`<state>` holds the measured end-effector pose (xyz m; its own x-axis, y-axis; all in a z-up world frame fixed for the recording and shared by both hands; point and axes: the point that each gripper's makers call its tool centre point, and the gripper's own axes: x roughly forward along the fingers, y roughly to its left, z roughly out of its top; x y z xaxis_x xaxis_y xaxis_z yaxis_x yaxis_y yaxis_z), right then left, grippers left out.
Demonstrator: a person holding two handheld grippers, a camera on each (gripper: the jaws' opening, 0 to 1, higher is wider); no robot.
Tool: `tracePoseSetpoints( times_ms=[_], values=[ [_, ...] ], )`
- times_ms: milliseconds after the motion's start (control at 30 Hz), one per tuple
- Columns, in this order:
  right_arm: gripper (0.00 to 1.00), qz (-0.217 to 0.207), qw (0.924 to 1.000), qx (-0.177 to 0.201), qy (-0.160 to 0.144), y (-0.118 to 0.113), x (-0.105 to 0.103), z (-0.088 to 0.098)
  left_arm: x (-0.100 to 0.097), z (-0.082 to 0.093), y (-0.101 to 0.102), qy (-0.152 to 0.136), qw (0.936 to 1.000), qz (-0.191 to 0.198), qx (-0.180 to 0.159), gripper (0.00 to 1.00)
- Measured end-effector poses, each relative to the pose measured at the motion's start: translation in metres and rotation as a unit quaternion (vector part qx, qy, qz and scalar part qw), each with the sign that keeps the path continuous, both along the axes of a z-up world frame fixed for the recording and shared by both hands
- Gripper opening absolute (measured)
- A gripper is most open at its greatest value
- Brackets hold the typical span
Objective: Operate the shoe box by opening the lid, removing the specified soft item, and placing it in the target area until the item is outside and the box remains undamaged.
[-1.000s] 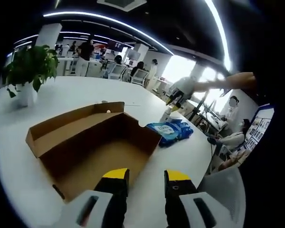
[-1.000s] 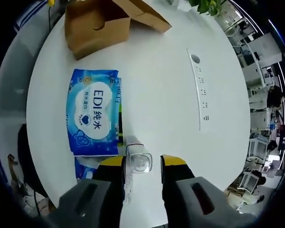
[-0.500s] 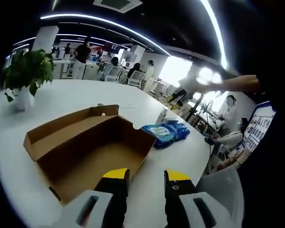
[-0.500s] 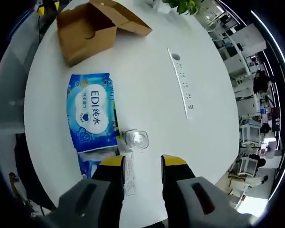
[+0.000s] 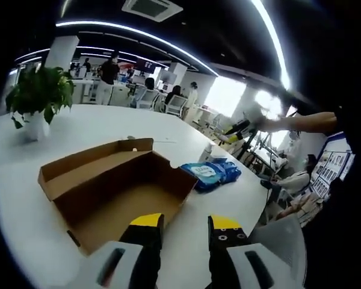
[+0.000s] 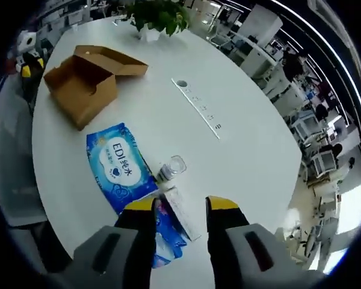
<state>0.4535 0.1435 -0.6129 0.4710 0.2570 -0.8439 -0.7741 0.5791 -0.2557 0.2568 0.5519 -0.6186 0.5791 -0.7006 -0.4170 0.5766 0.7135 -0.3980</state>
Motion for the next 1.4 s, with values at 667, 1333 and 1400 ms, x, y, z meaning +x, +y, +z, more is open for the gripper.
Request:
tracePoseSetpoints(
  times_ms=[667, 1333, 1400],
  values=[
    [0.37, -0.051, 0.9887, 0.141, -0.010, 0.026, -0.068, -0.010, 0.013, -0.007, 0.054, 0.001, 0.9932, 0.114, 0.024, 0.30],
    [0.43, -0.071, 0.9647, 0.253, 0.013, 0.087, -0.126, -0.028, 0.012, -0.066, 0.106, 0.073, 0.9655, 0.240, 0.071, 0.35],
    [0.44, -0.073, 0.9634, 0.257, 0.017, 0.089, -0.130, -0.031, 0.013, -0.069, 0.107, 0.079, 0.9633, 0.245, 0.075, 0.34]
  ],
)
